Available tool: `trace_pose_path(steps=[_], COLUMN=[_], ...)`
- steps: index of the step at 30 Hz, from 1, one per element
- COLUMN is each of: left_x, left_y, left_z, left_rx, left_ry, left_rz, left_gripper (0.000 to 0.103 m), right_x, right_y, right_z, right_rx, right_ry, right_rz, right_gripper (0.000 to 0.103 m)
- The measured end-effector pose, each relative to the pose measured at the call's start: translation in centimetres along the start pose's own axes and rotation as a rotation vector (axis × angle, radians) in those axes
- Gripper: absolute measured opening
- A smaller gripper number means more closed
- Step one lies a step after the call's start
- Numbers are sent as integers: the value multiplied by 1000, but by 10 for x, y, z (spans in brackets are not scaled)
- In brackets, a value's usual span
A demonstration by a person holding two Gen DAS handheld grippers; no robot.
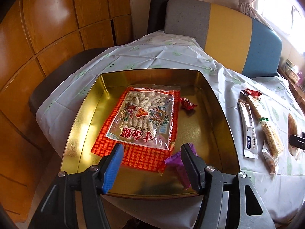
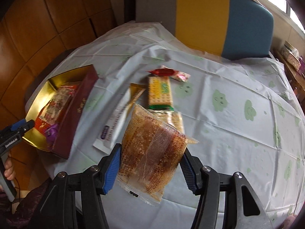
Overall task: Organize snacks
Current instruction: 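Carry the clear pastry bag into the gold tray and open the right gripper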
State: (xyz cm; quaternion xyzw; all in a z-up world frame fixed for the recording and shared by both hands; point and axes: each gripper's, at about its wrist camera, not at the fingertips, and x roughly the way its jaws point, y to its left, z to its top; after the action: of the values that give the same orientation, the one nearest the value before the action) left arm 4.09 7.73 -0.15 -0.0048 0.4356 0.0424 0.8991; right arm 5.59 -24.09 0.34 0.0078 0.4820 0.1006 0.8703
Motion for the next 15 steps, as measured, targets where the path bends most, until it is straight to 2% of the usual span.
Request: trace_pose_path(steps=[10, 15], left_x=[2, 5], left_y=[25, 38], left_z=[-1, -4], left_rx=[-63, -84], left_ry=[3, 12], left_rz=[27, 41], left_gripper=[63, 63], right_x=[17, 45], right_y=[115, 152], right_z=[41, 56], right_rx=[-192, -175], right_ry=[-10, 14], right_rz=[222, 286], right_gripper=[60, 61])
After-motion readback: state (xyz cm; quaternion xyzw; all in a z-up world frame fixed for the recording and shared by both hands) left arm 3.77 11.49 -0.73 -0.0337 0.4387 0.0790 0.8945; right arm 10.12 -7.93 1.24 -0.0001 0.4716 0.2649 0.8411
